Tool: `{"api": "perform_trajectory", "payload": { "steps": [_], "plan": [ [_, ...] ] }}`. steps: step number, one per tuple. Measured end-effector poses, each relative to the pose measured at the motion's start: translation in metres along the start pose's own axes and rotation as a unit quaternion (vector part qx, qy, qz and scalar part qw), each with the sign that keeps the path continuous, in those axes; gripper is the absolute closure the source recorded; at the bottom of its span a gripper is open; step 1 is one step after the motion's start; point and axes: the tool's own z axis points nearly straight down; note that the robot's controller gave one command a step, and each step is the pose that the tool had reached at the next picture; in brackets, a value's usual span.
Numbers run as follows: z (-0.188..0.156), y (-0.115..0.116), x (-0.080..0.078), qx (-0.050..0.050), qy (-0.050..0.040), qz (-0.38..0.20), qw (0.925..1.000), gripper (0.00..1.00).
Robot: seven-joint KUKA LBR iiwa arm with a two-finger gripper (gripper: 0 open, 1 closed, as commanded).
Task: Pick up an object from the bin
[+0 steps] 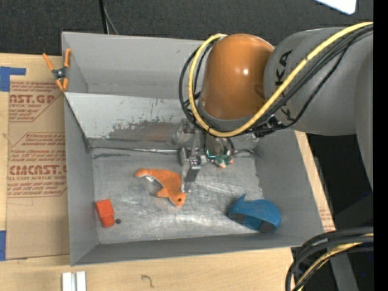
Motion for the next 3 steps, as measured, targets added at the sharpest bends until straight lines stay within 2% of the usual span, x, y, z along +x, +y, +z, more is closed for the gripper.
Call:
{"api": "perform_trajectory", "payload": {
  "steps": [1, 2, 3],
  "plan": [
    [0.129, -0.026, 0.013, 0.000, -0.0095, -0.039, 0.9992, 1.00],
    [0.129, -0.026, 0.013, 0.000, -0.0095, -0.039, 0.9992, 1.00],
    [-0.040, -0.024, 0.038, 0.000, 0.0013, -0.169, 0.9856, 1.00]
  ]
}}
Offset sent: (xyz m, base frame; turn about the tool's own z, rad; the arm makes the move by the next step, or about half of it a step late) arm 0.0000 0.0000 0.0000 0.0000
